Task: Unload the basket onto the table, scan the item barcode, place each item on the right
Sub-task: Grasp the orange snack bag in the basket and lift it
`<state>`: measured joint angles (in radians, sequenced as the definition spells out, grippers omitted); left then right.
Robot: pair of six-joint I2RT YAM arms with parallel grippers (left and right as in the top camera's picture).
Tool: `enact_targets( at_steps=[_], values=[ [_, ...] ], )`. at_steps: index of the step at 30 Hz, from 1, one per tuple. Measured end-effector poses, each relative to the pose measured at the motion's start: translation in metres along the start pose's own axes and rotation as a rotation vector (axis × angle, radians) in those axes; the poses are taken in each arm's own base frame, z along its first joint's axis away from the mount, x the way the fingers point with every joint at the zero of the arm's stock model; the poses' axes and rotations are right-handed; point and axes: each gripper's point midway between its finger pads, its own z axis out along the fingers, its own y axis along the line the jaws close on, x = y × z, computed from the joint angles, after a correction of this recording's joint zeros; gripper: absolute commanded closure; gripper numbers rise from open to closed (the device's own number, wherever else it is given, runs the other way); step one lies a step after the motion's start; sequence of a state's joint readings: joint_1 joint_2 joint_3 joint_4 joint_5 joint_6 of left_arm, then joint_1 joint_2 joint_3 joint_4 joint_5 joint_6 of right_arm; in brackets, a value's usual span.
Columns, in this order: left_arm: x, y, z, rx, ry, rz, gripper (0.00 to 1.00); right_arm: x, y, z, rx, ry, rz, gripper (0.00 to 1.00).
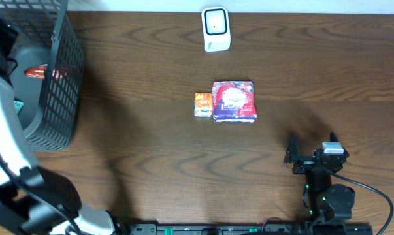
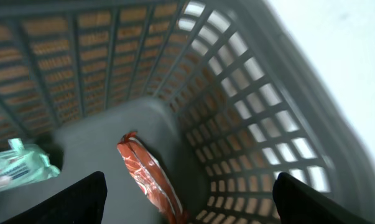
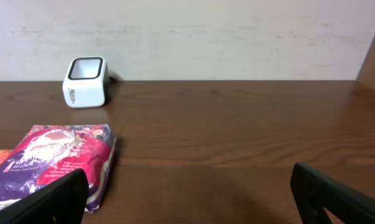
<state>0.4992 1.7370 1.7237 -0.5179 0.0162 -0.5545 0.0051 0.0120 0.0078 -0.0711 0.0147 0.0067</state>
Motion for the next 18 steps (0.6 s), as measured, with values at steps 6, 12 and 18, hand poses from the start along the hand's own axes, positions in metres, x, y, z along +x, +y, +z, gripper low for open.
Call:
enact_targets(
  at_steps=[6,12,18],
  values=[
    [0.03,0.018,0.063,-0.052,0.071,0.002,0.15,0.0,0.0,0.0,0.0,0.0,0.0,0.01],
    [0.066,0.041,0.112,-0.109,0.152,0.004,0.14,0.0,0.0,0.0,0.0,0.0,0.0,0.01],
    [0.1,0.059,0.15,-0.146,0.216,0.013,0.14,0.0,0.0,0.0,0.0,0.0,0.0,0.01]
  ],
)
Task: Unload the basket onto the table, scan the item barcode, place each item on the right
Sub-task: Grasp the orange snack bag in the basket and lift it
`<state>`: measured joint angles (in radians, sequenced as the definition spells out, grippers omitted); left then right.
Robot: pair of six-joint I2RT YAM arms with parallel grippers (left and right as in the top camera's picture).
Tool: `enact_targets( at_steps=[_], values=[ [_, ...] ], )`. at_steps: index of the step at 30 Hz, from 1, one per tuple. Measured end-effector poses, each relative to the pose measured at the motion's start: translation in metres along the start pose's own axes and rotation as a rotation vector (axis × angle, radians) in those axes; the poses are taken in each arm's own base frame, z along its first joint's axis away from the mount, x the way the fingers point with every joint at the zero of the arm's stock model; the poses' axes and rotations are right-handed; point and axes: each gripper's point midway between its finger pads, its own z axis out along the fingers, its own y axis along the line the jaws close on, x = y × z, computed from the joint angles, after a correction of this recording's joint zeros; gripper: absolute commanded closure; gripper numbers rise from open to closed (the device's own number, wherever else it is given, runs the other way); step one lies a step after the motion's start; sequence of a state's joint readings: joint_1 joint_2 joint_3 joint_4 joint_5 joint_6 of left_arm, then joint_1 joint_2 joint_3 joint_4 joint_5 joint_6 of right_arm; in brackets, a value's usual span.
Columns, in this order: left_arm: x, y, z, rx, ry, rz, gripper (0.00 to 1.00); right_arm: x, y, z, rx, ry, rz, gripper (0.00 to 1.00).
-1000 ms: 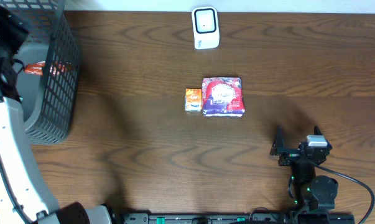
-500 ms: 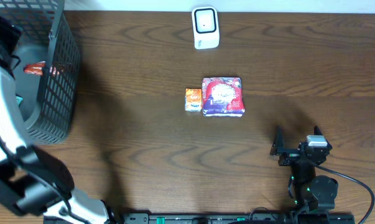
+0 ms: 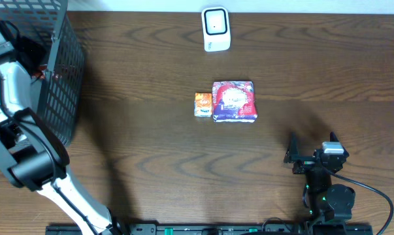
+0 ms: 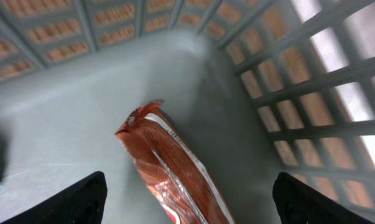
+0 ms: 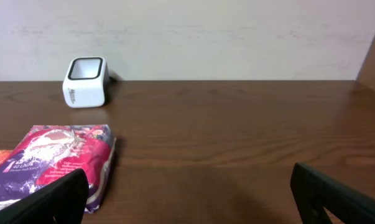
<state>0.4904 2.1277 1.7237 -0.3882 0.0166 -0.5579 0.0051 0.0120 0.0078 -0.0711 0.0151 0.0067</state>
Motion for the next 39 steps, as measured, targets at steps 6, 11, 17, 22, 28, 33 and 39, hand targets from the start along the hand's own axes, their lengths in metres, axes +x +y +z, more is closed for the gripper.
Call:
enact_targets(
  at_steps=[6,11,17,22,28,33,39],
  values=[
    [0.015,0.003,0.022,-0.014,0.029,0.009,0.14,0.0,0.0,0.0,0.0,0.0,0.0,0.01],
    [0.021,0.006,0.03,-0.023,0.043,0.011,0.14,0.0,0.0,0.0,0.0,0.0,0.0,0.01],
    [0.035,0.015,0.047,-0.045,0.076,0.054,0.15,0.0,0.0,0.0,0.0,0.0,0.0,0.01],
    [0.039,0.017,0.051,-0.046,0.087,0.148,0.15,0.0,0.0,0.0,0.0,0.0,0.0,0.01],
    [0.042,0.026,0.052,-0.094,0.094,0.213,0.42,0.0,0.0,0.0,0.0,0.0,0.0,0.01],
    [0.037,0.052,0.049,-0.238,0.069,0.269,0.63,0.0,0.0,0.0,0.0,0.0,0.0,0.01],
    [0.032,0.068,0.044,-0.333,0.062,0.357,0.63,0.0,0.0,0.0,0.0,0.0,0.0,0.01]
  ],
)
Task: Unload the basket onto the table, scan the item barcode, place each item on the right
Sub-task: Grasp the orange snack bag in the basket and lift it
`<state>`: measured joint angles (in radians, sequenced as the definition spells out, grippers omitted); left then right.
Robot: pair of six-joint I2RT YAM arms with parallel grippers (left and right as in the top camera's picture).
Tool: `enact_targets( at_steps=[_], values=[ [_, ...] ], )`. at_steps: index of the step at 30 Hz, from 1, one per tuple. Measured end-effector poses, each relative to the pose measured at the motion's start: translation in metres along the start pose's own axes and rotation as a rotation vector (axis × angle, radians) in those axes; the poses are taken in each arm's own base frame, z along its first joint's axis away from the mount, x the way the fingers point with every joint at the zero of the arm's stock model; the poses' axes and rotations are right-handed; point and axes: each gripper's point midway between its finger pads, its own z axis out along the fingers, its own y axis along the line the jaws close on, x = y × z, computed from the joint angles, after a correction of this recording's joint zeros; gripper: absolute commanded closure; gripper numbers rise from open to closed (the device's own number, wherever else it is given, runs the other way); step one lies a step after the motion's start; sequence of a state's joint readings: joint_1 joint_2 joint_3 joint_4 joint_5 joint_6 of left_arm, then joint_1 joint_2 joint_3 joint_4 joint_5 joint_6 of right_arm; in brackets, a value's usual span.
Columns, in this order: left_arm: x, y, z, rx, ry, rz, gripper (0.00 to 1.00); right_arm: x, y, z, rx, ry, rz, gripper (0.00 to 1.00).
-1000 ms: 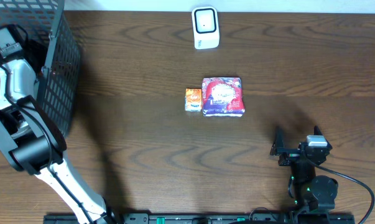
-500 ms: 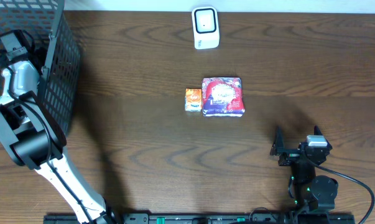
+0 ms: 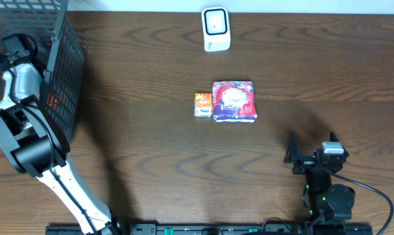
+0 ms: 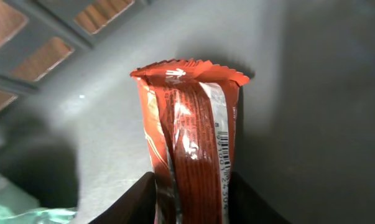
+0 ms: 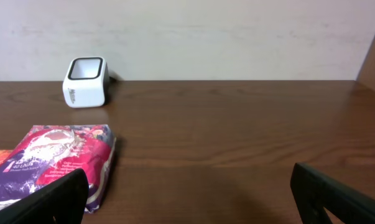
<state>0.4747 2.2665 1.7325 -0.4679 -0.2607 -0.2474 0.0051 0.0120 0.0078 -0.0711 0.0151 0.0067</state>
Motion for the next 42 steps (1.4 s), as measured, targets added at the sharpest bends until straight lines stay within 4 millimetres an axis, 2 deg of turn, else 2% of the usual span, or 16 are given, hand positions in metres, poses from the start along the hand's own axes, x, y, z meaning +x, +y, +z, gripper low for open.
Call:
enact_targets(
  at_steps=[1,4,15,19,21,23,26,29,35,38,42],
  values=[
    [0.0,0.001,0.0,-0.006,0.001,0.008,0.67,0.0,0.0,0.0,0.0,0.0,0.0,0.01],
    [0.003,0.005,-0.001,-0.025,0.012,0.034,0.92,0.0,0.0,0.0,0.0,0.0,0.0,0.01],
    [0.01,0.015,-0.018,-0.052,0.057,0.063,0.93,0.0,0.0,0.0,0.0,0.0,0.0,0.01],
    [-0.007,0.013,-0.048,-0.001,0.017,0.045,0.93,0.0,0.0,0.0,0.0,0.0,0.0,0.01],
    [-0.023,0.01,-0.074,0.058,-0.031,0.023,0.93,0.0,0.0,0.0,0.0,0.0,0.0,0.01],
    [-0.043,0.007,-0.109,0.128,-0.1,-0.018,0.93,0.0,0.0,0.0,0.0,0.0,0.0,0.01],
    [-0.075,0.005,-0.169,0.241,-0.229,-0.089,0.93,0.0,0.0,0.0,0.0,0.0,0.0,0.01],
    [-0.096,0.004,-0.226,0.352,-0.333,-0.129,0.93,0.0,0.0,0.0,0.0,0.0,0.0,0.01],
    [-0.106,-0.002,-0.319,0.593,-0.441,-0.161,0.93,0.0,0.0,0.0,0.0,0.0,0.0,0.01],
    [-0.106,-0.012,-0.359,0.744,-0.467,-0.177,0.93,0.0,0.0,0.0,0.0,0.0,0.0,0.01],
    [-0.095,-0.028,-0.4,0.895,-0.458,-0.163,0.93,0.0,0.0,0.0,0.0,0.0,0.0,0.01]
  ],
)
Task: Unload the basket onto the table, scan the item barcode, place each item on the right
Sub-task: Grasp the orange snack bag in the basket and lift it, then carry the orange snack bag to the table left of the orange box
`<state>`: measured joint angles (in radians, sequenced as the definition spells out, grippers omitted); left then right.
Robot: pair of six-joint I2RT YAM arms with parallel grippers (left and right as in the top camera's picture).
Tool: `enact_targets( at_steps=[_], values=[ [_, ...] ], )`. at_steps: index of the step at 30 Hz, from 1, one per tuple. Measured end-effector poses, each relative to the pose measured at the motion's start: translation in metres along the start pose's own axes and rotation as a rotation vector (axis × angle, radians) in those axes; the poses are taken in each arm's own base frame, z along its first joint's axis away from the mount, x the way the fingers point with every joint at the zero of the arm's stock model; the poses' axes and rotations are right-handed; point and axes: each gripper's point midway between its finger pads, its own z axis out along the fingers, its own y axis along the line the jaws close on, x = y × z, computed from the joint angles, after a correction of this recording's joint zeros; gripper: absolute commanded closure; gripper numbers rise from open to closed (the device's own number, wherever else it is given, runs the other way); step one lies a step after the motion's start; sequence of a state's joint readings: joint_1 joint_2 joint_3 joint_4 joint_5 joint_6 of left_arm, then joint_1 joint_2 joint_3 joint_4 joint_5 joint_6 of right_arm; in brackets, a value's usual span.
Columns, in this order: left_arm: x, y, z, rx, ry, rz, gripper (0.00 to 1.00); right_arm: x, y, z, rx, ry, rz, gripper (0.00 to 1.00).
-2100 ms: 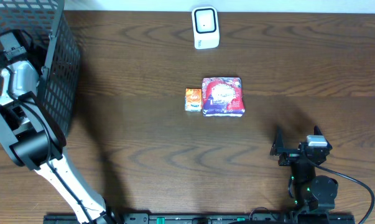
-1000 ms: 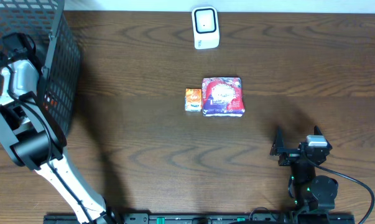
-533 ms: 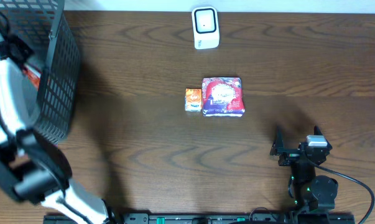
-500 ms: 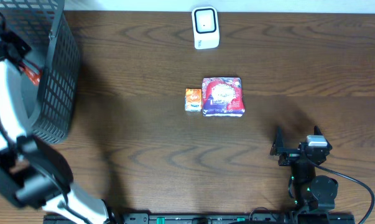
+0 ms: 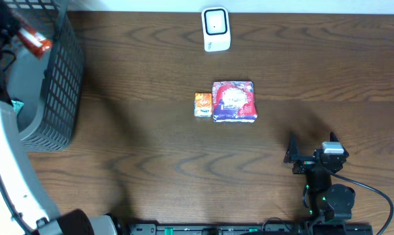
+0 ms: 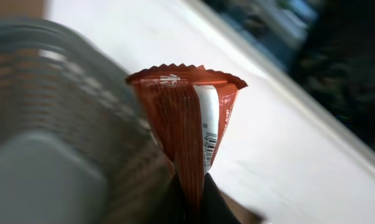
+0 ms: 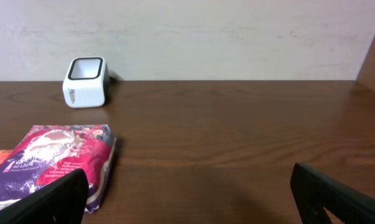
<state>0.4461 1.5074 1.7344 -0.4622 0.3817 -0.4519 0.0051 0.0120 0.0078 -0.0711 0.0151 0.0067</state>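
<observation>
My left gripper is shut on an orange-red snack wrapper, which stands upright from the jaws with a barcode strip down its right side. Overhead, the wrapper hangs above the rim of the dark mesh basket at the far left. The white barcode scanner stands at the table's far edge, also seen as scanner. My right gripper rests open low over the table at the front right, nothing between its fingers.
A pink-purple packet and a small orange box lie side by side at mid-table. A pale green packet lies in the basket. A white wall runs behind the table's far edge.
The left gripper, then down inside the basket with its jaws around the wrapper on the floor, now holds the wrapper up above the basket rim. The right arm has not moved.
The left gripper first looked down open into the basket at the wrapper and a green packet. It was then closer over the wrapper, then with jaws round it on the basket floor. Now the wrapper is lifted out, held above the rim.
</observation>
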Motion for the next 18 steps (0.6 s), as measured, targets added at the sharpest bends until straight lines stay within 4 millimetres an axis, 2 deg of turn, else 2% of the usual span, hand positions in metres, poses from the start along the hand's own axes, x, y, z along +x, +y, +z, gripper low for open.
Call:
enact_targets(
  at_steps=[3,9,10,13,18],
  values=[
    [0.015,-0.033,-0.003,0.09,0.042,0.003,0.93,0.0,0.0,0.0,0.0,0.0,0.0,0.01],
    [0.07,-0.104,0.001,0.256,0.178,0.089,0.93,0.0,0.0,0.0,0.0,0.0,0.0,0.01],
    [0.078,-0.11,0.0,0.27,0.201,0.103,0.93,0.0,0.0,0.0,0.0,0.0,0.0,0.01],
    [0.123,-0.133,-0.004,0.319,0.321,0.167,0.93,0.0,0.0,0.0,0.0,0.0,0.0,0.01],
    [0.201,-0.142,-0.005,0.3,0.547,0.264,0.93,0.0,0.0,0.0,0.0,0.0,0.0,0.01]
  ],
)
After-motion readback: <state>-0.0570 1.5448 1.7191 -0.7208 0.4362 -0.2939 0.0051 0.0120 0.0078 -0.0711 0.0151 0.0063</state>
